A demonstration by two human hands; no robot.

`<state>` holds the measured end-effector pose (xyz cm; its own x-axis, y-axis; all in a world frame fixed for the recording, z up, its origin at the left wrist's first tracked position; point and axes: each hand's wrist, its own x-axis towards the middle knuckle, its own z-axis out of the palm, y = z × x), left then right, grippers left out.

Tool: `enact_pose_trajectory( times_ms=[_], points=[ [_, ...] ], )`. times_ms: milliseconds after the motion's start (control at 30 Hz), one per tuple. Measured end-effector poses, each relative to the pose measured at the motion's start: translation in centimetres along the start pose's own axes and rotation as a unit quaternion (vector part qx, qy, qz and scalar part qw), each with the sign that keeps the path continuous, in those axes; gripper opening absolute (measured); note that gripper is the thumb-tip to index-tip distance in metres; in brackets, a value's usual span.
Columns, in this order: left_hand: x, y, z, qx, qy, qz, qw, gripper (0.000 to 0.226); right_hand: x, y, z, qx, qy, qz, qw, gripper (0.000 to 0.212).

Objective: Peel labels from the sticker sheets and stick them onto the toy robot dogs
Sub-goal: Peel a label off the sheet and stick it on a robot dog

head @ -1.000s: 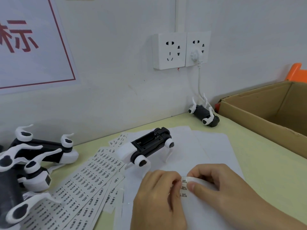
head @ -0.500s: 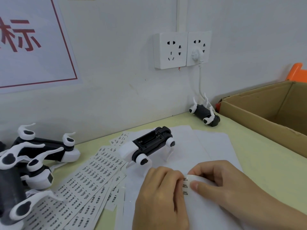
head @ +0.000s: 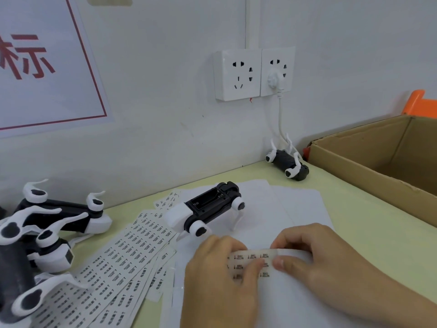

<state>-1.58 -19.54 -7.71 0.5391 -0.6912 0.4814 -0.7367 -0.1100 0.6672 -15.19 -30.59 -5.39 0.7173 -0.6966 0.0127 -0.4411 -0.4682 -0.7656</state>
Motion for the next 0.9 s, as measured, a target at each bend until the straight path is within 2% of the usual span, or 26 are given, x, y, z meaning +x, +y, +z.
enact_pose_trajectory(
  times_ms=[100,200,267,400,467,567,633,733,800,867,900],
  points=[
    [-0.1,-0.1,-0.1,-0.178,-0.007,-0.165,0.97,0.045,0.2,0.5,-0.5,0.009,0.007,-0.01,1.0,0.024],
    [0.4,-0.5,-0.6,-0.286,-0.041,-0.247,0.925,0.044,0.3,0.7,-1.0,0.068,0.0,-0.019,0.997,0.02],
    [0.7,-0.7,-1.0,-0.334,-0.062,-0.254,0.906,0.038,0.3,0.7,-1.1,0.091,-0.01,-0.03,0.995,0.015],
    [0.7,-1.1,-1.1,-0.373,-0.074,-0.248,0.891,0.023,0.2,0.7,-1.3,0.083,-0.01,-0.052,0.995,0.02],
    [0.6,-1.2,-1.1,-0.374,-0.081,-0.246,0.89,0.016,0.1,0.7,-1.3,0.065,0.003,-0.066,0.996,0.022],
    [0.6,-1.3,-1.1,-0.354,-0.092,-0.234,0.901,0.024,-0.1,0.4,-0.8,0.037,0.046,-0.099,0.993,0.01],
    [0.5,-0.9,-1.0,-0.341,-0.103,-0.218,0.909,0.021,-0.2,0.1,-0.3,0.012,0.064,-0.113,0.991,0.008],
    [0.2,-0.7,-0.8,-0.332,-0.115,-0.205,0.913,0.02,-0.2,0.0,0.2,-0.019,0.06,-0.118,0.991,0.013],
    [0.2,-0.6,-0.7,-0.334,-0.111,-0.208,0.912,0.004,-0.2,0.1,0.1,-0.022,0.049,-0.105,0.993,0.021],
    [0.2,-0.7,-0.9,-0.341,-0.108,-0.218,0.908,0.015,-0.3,0.0,-0.2,-0.017,0.036,-0.097,0.995,0.022],
    [0.2,-0.8,-0.8,-0.346,-0.115,-0.212,0.907,0.013,-0.4,-0.1,-0.3,-0.014,0.03,-0.096,0.995,0.02]
  ],
)
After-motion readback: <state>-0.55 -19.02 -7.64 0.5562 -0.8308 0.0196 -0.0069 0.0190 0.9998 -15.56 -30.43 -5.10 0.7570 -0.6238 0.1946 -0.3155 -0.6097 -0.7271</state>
